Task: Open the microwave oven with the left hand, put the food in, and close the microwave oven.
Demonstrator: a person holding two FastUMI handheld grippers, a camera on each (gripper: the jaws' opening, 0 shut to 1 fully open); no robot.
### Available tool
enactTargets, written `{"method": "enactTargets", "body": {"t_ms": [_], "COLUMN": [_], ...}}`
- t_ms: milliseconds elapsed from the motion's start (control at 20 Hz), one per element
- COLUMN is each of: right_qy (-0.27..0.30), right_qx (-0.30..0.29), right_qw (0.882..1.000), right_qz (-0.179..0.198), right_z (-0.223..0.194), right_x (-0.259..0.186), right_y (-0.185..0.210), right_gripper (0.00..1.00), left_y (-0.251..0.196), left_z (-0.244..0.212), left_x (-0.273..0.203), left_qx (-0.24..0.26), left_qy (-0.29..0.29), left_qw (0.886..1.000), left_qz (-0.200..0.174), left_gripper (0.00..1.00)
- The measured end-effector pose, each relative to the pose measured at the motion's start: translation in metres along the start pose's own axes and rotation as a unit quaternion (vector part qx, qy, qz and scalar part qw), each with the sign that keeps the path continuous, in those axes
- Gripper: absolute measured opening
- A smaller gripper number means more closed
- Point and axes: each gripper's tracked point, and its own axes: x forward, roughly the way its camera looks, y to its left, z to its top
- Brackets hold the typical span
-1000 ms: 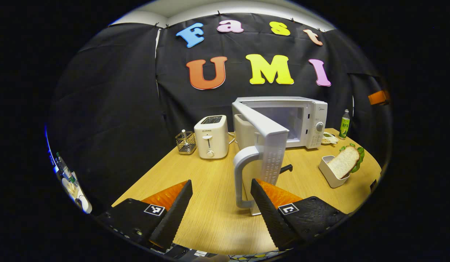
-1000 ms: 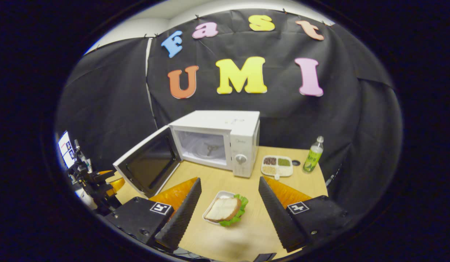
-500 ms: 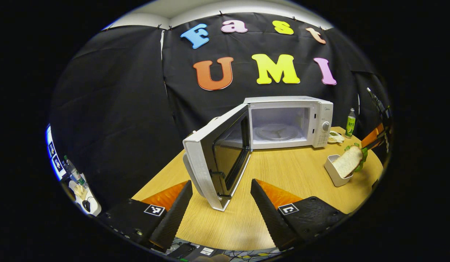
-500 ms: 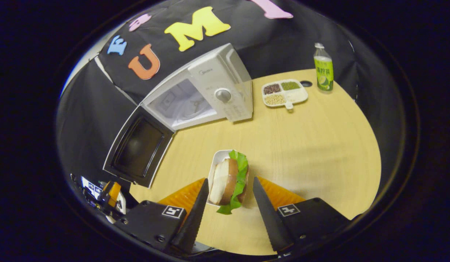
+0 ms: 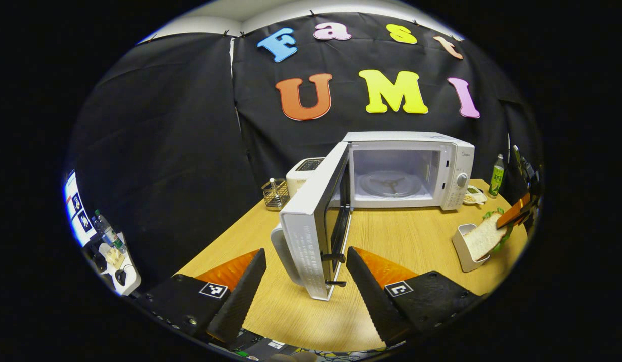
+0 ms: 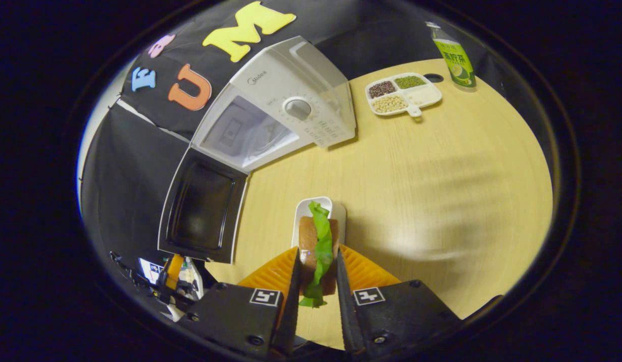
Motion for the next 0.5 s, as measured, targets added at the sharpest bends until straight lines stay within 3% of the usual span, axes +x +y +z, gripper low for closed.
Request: {"method": "enactTargets", "body": {"t_ms": [100, 150, 200, 250, 500], "right_qy": [-0.014, -0.019, -0.028, -0.042, -0.132], "right_qx": [-0.006, -0.013, -0.015, -0.012, 0.011], "right_qw": [1.0, 1.0, 0.999, 0.999, 0.989], "right_qz": [0.005, 0.007, 0.011, 0.021, 0.069], "right_z": [0.004, 0.007, 0.012, 0.02, 0.067], "right_x": [-0.005, -0.009, -0.015, -0.02, -0.014], "right_y": [0.011, 0.018, 0.027, 0.039, 0.118], "right_gripper": [0.28, 0.36, 0.27, 0.36, 0.35], "left_y": [-0.001, -0.002, -0.004, -0.007, -0.013], "left_z": [-0.002, -0.001, -0.001, -0.003, 0.005], "left_x": [-0.001, -0.001, -0.002, -0.004, -0.015], "left_qx": [0.003, 0.0, -0.002, -0.004, 0.001], "left_qy": [0.005, 0.006, 0.006, 0.011, 0.0], "left_qw": [1.0, 1.0, 1.0, 1.0, 0.998], "left_qz": [0.0, -0.005, -0.01, -0.019, -0.055], "left_gripper": [0.97, 0.96, 0.97, 0.96, 0.97]}}
